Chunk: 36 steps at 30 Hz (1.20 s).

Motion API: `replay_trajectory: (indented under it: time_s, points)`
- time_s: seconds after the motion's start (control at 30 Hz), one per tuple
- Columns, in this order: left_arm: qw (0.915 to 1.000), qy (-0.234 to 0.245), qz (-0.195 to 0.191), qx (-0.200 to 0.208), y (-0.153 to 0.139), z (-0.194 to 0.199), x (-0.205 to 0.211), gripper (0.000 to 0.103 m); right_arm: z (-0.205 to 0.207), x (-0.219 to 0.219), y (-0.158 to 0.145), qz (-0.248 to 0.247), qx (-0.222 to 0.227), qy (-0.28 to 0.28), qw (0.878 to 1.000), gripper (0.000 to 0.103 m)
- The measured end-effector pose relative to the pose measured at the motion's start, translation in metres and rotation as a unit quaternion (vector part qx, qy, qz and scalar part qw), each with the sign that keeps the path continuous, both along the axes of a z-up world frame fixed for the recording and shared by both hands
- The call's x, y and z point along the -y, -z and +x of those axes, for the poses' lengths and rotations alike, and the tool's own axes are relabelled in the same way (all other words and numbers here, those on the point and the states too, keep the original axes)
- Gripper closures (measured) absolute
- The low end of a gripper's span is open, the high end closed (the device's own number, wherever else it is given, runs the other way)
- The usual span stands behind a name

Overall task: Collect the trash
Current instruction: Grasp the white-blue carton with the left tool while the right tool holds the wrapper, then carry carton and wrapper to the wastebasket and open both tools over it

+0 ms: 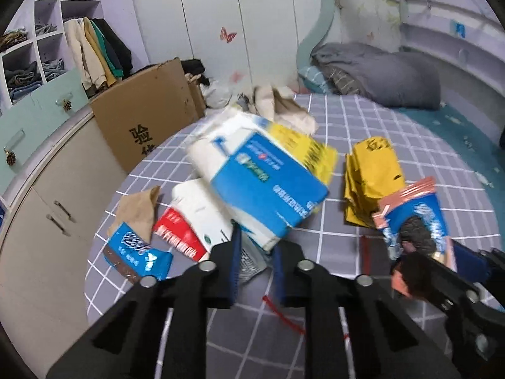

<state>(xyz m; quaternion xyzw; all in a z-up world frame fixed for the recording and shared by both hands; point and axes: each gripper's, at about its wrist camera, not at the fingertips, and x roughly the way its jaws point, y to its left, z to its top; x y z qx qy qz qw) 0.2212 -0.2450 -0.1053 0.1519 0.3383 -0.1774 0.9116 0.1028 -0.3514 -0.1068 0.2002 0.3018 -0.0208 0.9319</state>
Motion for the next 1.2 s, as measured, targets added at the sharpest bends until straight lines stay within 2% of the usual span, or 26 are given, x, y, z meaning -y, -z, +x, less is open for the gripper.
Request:
replay_trajectory:
  time_s: [0.17, 0.37, 0.5, 0.7, 0.87, 1.0, 1.07, 1.2]
  points:
    - [0.9989, -0.003, -0.040, 0.026, -0.026, -0.018, -0.043, 0.099, 0.001, -0.018, -0.011, -0.013, 0.008, -0.016, 1.000, 0.070]
    - [0.9951, -0.011, -0.096, 0.018, -0.041, -0.023, -0.089, 0.100, 0.009, -0.044, -0.021, -0.020, 0.013, -0.036, 0.999, 0.070]
    - [0.9855, -0.005, -0.169, -0.004, -0.044, -0.025, -0.122, 0.100, 0.011, -0.062, -0.027, -0.026, 0.015, -0.049, 0.998, 0.070]
    - [0.9735, 0.005, -0.228, 0.004, -0.056, -0.037, -0.153, 0.100, 0.014, -0.085, -0.037, -0.035, 0.019, -0.068, 0.997, 0.070]
    - [0.9588, 0.010, -0.284, -0.002, -0.066, -0.044, -0.194, 0.100, 0.022, -0.114, -0.048, -0.036, 0.028, -0.095, 0.994, 0.070]
    - [0.9483, -0.014, -0.317, 0.002, -0.065, -0.050, -0.243, 0.100, 0.033, -0.148, -0.051, -0.028, 0.030, -0.132, 0.990, 0.070]
    - [0.9467, -0.030, -0.321, 0.007, -0.064, -0.052, -0.265, 0.100, 0.041, -0.172, -0.051, -0.028, 0.028, -0.156, 0.987, 0.070]
    - [0.9433, -0.091, -0.319, 0.017, -0.048, -0.056, -0.316, 0.100, 0.057, -0.221, -0.044, -0.027, 0.019, -0.206, 0.978, 0.070]
